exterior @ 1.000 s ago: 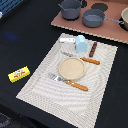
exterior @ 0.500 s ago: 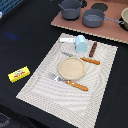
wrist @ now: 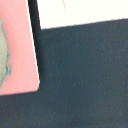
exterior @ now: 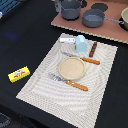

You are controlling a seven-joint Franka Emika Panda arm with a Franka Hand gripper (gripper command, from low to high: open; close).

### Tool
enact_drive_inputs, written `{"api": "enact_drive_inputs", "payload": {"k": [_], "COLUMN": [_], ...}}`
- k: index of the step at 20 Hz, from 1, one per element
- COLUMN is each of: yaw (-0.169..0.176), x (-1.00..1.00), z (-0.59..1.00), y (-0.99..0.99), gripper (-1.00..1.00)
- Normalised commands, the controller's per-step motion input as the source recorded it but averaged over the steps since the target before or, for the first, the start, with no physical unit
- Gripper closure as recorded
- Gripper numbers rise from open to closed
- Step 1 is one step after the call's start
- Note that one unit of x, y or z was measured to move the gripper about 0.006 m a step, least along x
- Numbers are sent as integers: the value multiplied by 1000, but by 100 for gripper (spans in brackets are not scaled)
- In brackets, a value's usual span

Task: Interact with the objects in diverse but meaningful ways.

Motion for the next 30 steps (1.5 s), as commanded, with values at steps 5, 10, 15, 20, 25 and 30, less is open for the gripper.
{"api": "enact_drive_inputs", "payload": {"k": [5, 10, 15, 20, 25, 30], "yaw": [34, 72, 145, 146, 61, 31], "x": [772, 577, 427, 511, 373, 230], "z": [0, -54, -249, -237, -226, -239], "y": [-226, -302, -219, -102, -3, 0], "gripper": [-100, -100, -100, -100, -100, -100]}}
